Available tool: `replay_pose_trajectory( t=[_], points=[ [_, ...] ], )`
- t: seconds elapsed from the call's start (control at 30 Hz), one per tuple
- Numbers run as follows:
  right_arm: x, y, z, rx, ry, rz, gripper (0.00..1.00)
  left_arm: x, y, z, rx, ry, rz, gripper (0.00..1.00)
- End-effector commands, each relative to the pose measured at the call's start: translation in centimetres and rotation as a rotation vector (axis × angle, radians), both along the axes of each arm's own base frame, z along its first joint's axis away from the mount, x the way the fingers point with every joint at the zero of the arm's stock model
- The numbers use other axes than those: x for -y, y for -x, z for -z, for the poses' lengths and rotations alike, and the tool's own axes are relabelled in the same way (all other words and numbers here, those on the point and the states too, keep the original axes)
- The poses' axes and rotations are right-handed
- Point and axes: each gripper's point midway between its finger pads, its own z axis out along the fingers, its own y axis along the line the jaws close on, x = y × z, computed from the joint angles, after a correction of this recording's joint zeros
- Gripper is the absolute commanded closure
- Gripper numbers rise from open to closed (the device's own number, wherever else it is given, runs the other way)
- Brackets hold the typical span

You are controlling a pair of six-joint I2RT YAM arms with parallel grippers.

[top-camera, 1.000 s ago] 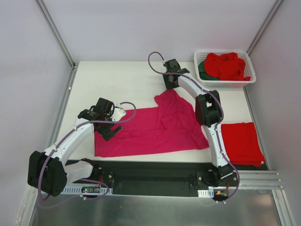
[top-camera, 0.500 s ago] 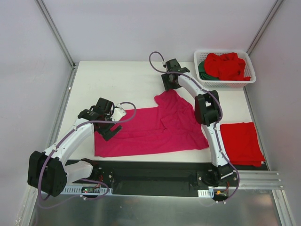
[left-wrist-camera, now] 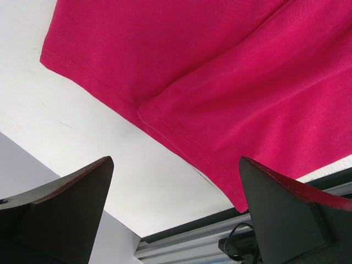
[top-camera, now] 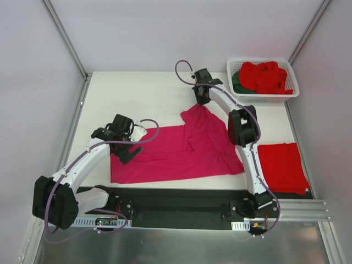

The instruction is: Fold and stack the t-shirts

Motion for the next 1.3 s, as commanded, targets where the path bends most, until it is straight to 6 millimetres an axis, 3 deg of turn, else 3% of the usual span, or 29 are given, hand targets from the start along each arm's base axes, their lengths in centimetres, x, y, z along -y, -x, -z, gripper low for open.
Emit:
replay_pose_trajectory(
  t=[0.0, 0.23, 0.6, 0.87, 1.03, 1.17, 1.2, 1.27],
  points=[
    [0.5, -1.3, -2.2, 0.069, -0.009, 0.025, 0.99, -0.3, 0.2, -0.2, -0.009, -0.011, -0.010, 0.01],
    [1.2, -2.5, -3.7, 0.116, -0.009, 0.053, 0.99, -0.3, 0.5, 0.0, -0.019, -0.011, -0.012, 0.01],
    [3.8, -4.5, -6.0, 0.180, 0.007, 0.113, 0.99, -0.3, 0.5, 0.0, -0.016, -0.009, -0.013, 0.01],
    [4.6, -4.5, -6.1, 0.176, 0.010, 0.124, 0.99, -0.4, 0.4, -0.2, -0.004, -0.015, -0.015, 0.01],
    [4.8, -3.9, -5.1, 0.149, 0.017, 0.120, 0.99, -1.0, -2.2, -1.9, 0.091, -0.057, 0.020, 0.01],
    [4.6, -3.6, -4.7, 0.136, 0.014, 0.114, 0.99, -1.5, -5.6, -4.5, 0.157, 0.054, -0.009, 0.01],
    [4.7, -3.5, -4.8, 0.134, 0.013, 0.113, 0.99, -1.7, -7.2, -6.2, 0.197, 0.080, -0.009, 0.01],
    [4.5, -3.3, -4.7, 0.127, 0.007, 0.107, 0.99, -3.1, -8.8, -6.3, 0.180, 0.125, -0.024, 0.01]
  ],
)
